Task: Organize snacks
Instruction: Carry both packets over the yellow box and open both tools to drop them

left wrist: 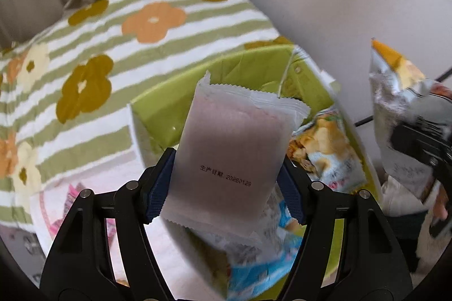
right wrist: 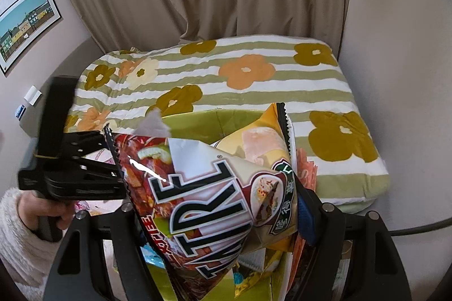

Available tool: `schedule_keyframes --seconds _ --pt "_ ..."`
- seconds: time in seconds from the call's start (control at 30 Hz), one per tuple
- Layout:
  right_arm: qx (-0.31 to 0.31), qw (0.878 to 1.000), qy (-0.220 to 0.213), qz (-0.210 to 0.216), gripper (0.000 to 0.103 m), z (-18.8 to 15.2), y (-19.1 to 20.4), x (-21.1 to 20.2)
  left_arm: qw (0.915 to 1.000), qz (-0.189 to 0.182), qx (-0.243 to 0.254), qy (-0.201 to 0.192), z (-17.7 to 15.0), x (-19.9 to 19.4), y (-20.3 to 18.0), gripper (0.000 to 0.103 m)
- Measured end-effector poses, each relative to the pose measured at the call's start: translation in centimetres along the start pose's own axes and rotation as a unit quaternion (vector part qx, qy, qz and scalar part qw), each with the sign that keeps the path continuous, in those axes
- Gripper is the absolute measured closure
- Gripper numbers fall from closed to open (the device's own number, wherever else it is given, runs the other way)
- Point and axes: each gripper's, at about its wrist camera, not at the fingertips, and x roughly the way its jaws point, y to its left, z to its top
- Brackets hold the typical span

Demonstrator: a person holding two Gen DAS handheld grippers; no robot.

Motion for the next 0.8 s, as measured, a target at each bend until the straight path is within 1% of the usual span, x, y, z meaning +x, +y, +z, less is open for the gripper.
schedule_keyframes --seconds 0.07,0.1,0.13,0.17,0.2,0.3,0.47,0.53,0.63,0.67,0.73,0.8 --pt "0.009 1.000 0.007 0.001 0.030 0.1 -0.6 0.9 0.9999 -0.004 -0.010 0.011 0.3 1.4 0.2 0.034" --pt "0.015 1.000 0.010 0.003 0.030 0.0 -0.9 1.2 0.9998 -0.005 -0.014 0.015 0.4 2.0 0.4 0.030" --pt "0.020 1.000 0.014 0.005 0.030 0.0 -1.1 1.5 0.9997 0.001 -0.015 0.016 0.5 2.4 0.4 0.018" --pt "0.024 1.000 0.019 0.008 0.030 0.0 -1.2 1.8 0.9998 0.006 -0.016 0.014 0.4 2.5 0.5 0.009" --pt "0.025 0.999 0.021 0.010 0.030 -0.1 -1.3 2.0 0.9997 0.015 -0.017 0.009 0.1 2.4 0.6 0.008" --pt "0.022 0.999 0.029 0.010 0.030 -0.2 -1.4 2.8 0.9994 0.028 -0.022 0.004 -1.0 1.8 0.8 0.008" --pt "0.012 0.999 0.039 0.005 0.029 -0.1 -0.9 3.4 0.9978 0.054 -0.035 -0.016 -3.1 -0.2 1.3 0.008" --pt "0.001 0.999 0.039 0.003 0.029 0.2 -0.4 3.6 0.9970 0.054 -0.045 -0.032 -3.9 -1.5 1.5 0.008" --pt "-0.013 0.999 0.039 0.011 0.029 0.5 0.6 3.7 0.9955 0.057 -0.058 -0.047 -4.7 -3.0 1.8 0.008" --pt "-0.019 0.999 0.038 0.013 0.027 0.6 1.0 3.8 0.9952 0.060 -0.060 -0.049 -4.9 -3.3 1.9 0.008" --pt "-0.029 0.999 0.036 0.016 0.019 0.7 1.5 3.9 0.9941 0.071 -0.063 -0.052 -5.2 -3.9 2.0 0.008" --pt "-0.042 0.999 0.022 0.012 0.010 0.4 2.2 3.6 0.9931 0.078 -0.067 -0.056 -5.7 -4.4 2.1 0.008"
